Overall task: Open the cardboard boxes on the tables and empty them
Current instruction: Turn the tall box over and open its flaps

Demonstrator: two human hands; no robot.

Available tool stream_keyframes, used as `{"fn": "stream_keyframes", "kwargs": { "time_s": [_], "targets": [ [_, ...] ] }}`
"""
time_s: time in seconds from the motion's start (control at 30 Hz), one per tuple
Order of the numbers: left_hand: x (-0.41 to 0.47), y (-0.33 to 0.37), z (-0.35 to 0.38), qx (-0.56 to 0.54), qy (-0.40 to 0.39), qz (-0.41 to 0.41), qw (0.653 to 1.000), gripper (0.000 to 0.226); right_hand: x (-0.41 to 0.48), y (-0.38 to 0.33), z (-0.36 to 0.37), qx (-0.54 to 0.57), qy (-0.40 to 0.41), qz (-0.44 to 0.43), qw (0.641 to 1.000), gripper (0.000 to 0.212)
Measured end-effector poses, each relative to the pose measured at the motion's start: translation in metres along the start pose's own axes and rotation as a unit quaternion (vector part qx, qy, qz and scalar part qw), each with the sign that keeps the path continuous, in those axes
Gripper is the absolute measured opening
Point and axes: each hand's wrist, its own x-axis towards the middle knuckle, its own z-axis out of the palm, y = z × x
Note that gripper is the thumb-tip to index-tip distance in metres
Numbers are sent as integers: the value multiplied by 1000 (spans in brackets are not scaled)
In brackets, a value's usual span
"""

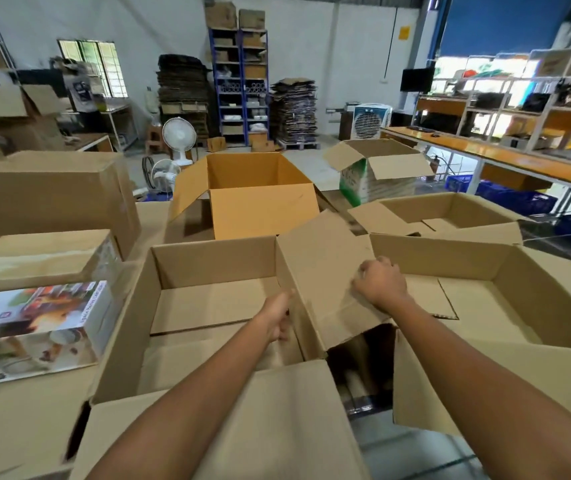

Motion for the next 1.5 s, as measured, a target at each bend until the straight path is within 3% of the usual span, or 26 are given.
{"fn": "stream_keyframes", "kwargs": {
  "time_s": [0.07,0.13,0.23,0.33,0.43,0.53,0.67,0.83,1.03,1.2,1.33,1.4,1.5],
  "targets": [
    [6,1,22,1,-21,-50,999,53,4,8,6,44,-20,23,999,48],
    [8,6,40,-9,-56,-76,996,45,6,13,14,57,-28,38,997,51],
    [13,15,51,52,-29,-80,995,34,5,12,26,27,-19,37,999,52],
    [13,24,51,107,38,-42,993,22,5,8,35,27,-31,31,999,58],
    [2,40,50,91,86,37,991,8,9,7,50,81,-89,35,992,63],
    [3,55,56,118,142,117,976,24,7,5,65,168,-148,-19,974,58],
    [1,48,81,210,183,129,952,23,0,4,76,215,-219,-86,948,50],
    [8,13,97,188,132,135,964,20,12,20,78,256,-209,-64,942,25],
    [-4,8,86,118,31,118,985,30,2,16,55,311,-164,-118,929,29],
    [-10,1,66,169,62,126,976,33,-23,3,51,279,-144,-152,937,41],
    [-22,-12,46,315,108,159,929,26,-23,-2,59,208,-161,-173,949,35],
    [-30,-25,34,418,152,175,878,24,-24,-11,64,186,-159,-165,955,30],
    [-45,-44,19,541,217,171,794,32,-29,-24,70,157,-155,-135,966,40]
  ]
}}
